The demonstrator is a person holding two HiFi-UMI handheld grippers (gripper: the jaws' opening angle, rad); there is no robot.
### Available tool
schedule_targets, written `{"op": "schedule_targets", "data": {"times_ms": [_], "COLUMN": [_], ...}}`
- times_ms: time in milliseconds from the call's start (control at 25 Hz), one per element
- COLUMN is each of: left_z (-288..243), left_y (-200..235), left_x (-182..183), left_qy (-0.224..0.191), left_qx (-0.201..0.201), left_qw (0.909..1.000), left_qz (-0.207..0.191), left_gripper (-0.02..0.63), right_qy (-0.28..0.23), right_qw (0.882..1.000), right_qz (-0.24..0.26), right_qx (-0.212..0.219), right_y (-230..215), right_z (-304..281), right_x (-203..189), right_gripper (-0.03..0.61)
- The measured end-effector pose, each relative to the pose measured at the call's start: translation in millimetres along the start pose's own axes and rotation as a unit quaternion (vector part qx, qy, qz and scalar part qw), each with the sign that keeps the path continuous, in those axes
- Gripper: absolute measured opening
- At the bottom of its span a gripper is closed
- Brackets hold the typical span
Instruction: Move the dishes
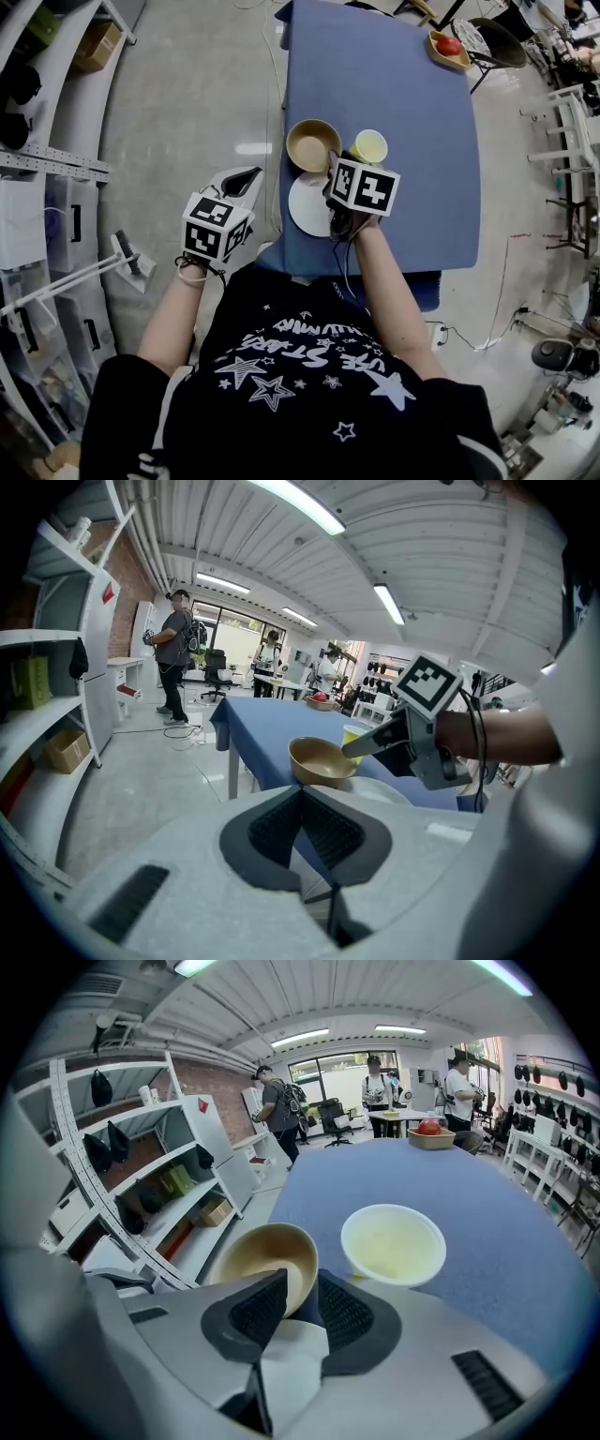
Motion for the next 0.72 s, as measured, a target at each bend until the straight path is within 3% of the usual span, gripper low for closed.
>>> {"op": "schedule_targets", "data": {"times_ms": [720], "left_z": [22], "left_y": [-48], "left_x": [-10], "left_qy": [-0.034], "left_qx": [0.053], "left_qw": [0.9978], "left_qz": [0.021], "left_gripper": [0.020], "right_qy": [-0.016], "right_qw": [0.998], "right_qz": [0.043], "right_qx": [0.053], "right_y": [-17], "right_z": [47], "right_x": [-33], "right_gripper": [0.102]}}
Point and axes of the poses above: the fingertips, and each gripper's own axes: z backward along the fingers, y to its left, x out of its top, the point moved 9 cm from there along z, backward along the fingers, and after that the axes turned 11 degrees about y, right-handed, at the moved point
